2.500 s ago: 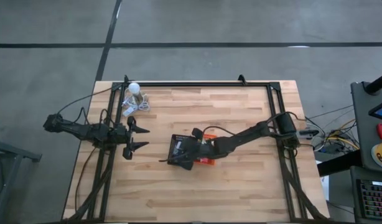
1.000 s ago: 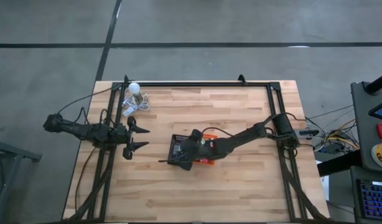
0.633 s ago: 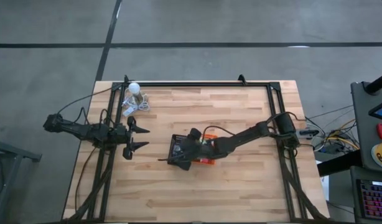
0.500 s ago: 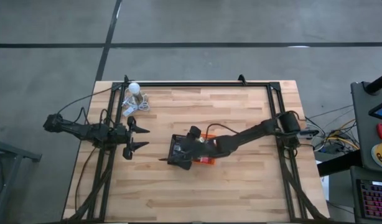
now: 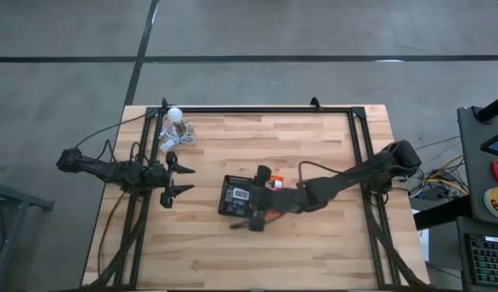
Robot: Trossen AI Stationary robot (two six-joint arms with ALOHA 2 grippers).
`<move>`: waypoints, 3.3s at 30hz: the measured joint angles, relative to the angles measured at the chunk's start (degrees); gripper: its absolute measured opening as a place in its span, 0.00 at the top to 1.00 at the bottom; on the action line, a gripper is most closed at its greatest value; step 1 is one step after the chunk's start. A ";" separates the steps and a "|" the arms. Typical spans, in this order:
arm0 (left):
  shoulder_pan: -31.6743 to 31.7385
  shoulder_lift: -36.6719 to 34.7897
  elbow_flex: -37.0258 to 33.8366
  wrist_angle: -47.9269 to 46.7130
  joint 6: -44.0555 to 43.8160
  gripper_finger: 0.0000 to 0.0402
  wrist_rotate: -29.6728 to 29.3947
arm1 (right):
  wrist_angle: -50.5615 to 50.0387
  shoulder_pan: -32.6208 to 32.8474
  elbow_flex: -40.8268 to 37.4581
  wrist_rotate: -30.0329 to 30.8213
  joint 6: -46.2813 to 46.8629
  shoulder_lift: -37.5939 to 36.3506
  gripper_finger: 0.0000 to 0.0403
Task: Pick & Place Office items
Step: Return to Home Position
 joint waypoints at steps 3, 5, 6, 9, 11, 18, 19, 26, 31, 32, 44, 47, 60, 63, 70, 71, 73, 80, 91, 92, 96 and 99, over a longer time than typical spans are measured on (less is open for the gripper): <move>0.02 0.00 0.00 0.00 0.00 0.37 0.00 | 0.10 1.88 -0.68 0.91 -2.70 -2.14 0.37; 0.01 0.00 0.00 0.02 0.00 0.37 0.00 | 0.17 2.82 -1.60 2.60 -4.31 -3.47 0.36; 0.00 0.00 0.00 0.00 0.01 0.37 0.01 | 0.15 3.01 -2.25 3.31 -4.64 -4.25 0.36; 0.02 0.00 0.00 0.00 0.02 0.37 0.00 | 0.19 3.16 -5.25 4.15 -4.33 -7.03 0.37; 0.01 -0.02 0.00 0.00 0.00 0.37 0.00 | 2.10 3.12 -8.33 4.08 -4.11 -9.17 0.38; 0.01 0.00 -0.01 0.00 0.02 0.37 0.02 | 21.89 3.18 -25.05 -1.79 -6.04 -16.60 0.39; 0.02 -0.01 0.00 0.00 0.02 0.37 0.01 | 22.79 3.18 -27.27 -1.79 -5.61 -17.95 0.39; 0.00 0.00 0.00 0.00 0.02 0.37 0.00 | 22.94 4.12 -40.01 1.04 0.74 -29.21 0.37; 0.02 -0.02 -0.01 0.00 0.00 0.37 0.00 | 23.55 6.96 -48.11 5.65 3.53 -37.91 0.36; 0.01 0.00 -0.01 0.00 0.01 0.37 0.02 | 23.55 7.54 -49.81 7.64 4.43 -39.40 0.35; 0.00 -0.02 -0.01 0.00 0.00 0.37 0.01 | 50.06 11.47 -69.66 14.89 6.08 -42.22 0.35; 0.02 0.00 -0.02 0.00 0.02 0.37 0.00 | 52.31 11.42 -72.23 14.84 5.22 -42.67 0.35; 0.00 0.00 0.00 0.00 0.02 0.37 0.00 | 41.00 11.38 -74.19 22.48 11.45 -45.20 0.36; 0.00 0.00 0.00 0.00 0.01 0.37 0.02 | 23.08 11.44 -74.12 29.84 27.71 -46.52 0.37; 0.02 0.05 0.00 0.02 0.02 0.37 -0.05 | -2.72 20.59 -74.05 44.06 57.96 -49.12 0.38; 0.02 0.13 0.00 0.02 0.02 0.37 -0.04 | -0.61 22.72 -73.96 46.31 55.13 -49.61 0.38; 0.02 0.13 0.00 0.01 0.02 0.37 -0.04 | 3.03 27.21 -73.55 51.18 48.59 -50.78 0.37; 0.02 0.22 -0.02 0.01 0.02 0.37 -0.01 | 7.08 41.02 -71.07 54.51 33.12 -57.85 0.36; 0.02 0.22 0.00 0.00 0.02 0.37 0.00 | 32.13 34.98 -69.63 28.14 8.26 -56.35 0.38; 0.02 0.22 -0.01 0.01 0.01 0.37 0.00 | 38.01 33.51 -69.94 20.65 2.63 -55.52 0.38; 0.02 0.22 0.00 0.00 0.01 0.37 0.00 | 53.27 28.03 -71.27 -8.29 -14.24 -53.02 0.37; 0.02 0.26 -0.01 0.00 0.01 0.37 0.00 | 51.73 25.16 -72.75 -6.88 -11.08 -52.74 0.36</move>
